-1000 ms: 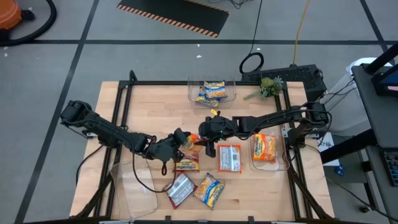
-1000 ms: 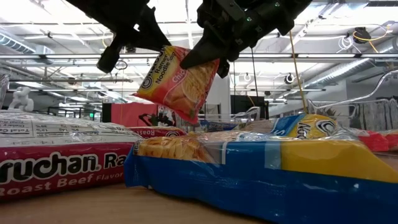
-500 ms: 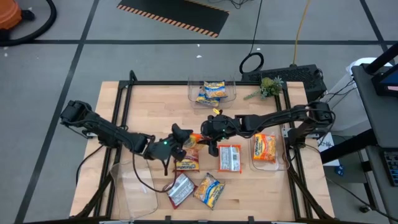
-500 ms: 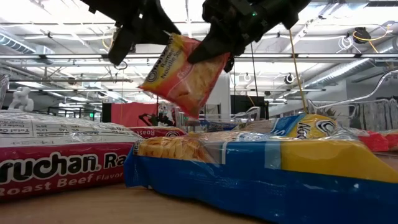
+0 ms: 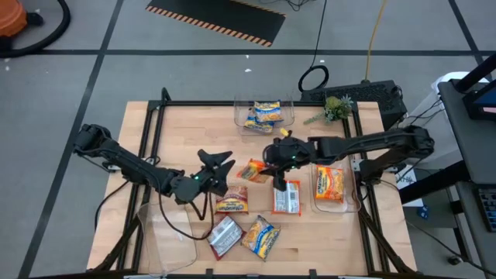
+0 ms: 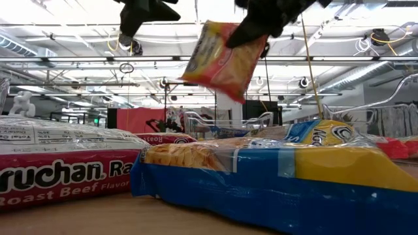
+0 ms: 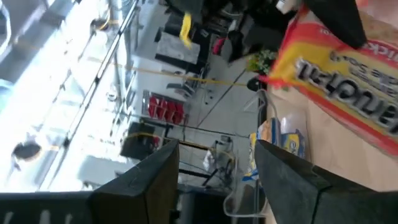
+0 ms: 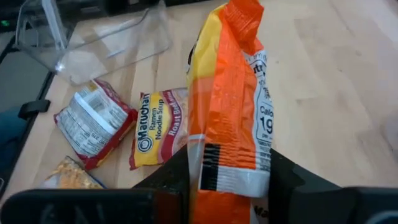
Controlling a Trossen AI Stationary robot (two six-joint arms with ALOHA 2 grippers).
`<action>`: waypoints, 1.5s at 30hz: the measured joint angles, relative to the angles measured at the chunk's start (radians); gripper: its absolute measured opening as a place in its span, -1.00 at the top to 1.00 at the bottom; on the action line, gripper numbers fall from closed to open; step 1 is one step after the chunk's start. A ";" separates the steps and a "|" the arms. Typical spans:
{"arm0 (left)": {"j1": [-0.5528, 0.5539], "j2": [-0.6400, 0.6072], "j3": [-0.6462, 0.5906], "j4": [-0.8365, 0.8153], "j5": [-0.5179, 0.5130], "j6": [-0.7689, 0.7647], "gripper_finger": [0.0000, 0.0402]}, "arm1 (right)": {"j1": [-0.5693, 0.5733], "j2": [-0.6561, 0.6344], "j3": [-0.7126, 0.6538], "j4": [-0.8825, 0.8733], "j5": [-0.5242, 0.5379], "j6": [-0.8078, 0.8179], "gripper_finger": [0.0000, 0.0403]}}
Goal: Sort Maruchan noodles
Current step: Put the left orange noodle pack into the right transparent bin
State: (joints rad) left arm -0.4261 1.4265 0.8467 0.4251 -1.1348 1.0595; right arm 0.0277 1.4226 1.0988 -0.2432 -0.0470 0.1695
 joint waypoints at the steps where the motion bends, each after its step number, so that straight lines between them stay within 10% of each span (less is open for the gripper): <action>1: 0.006 -0.002 0.000 0.000 -0.001 -0.026 -0.08 | 0.000 -0.023 0.000 -0.020 0.002 0.013 0.47; 22: 0.050 -0.003 0.000 0.004 0.043 -0.094 -0.08 | 0.048 -0.531 0.000 -0.728 -0.062 0.300 0.46; 45: 0.065 -0.002 0.000 0.042 0.106 -0.153 -0.08 | 0.048 -0.570 -0.017 -0.971 -0.174 0.157 0.45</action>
State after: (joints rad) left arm -0.3611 1.4242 0.8467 0.4675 -1.0286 0.9066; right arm 0.0757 0.8527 1.0820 -1.2140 -0.2210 0.3264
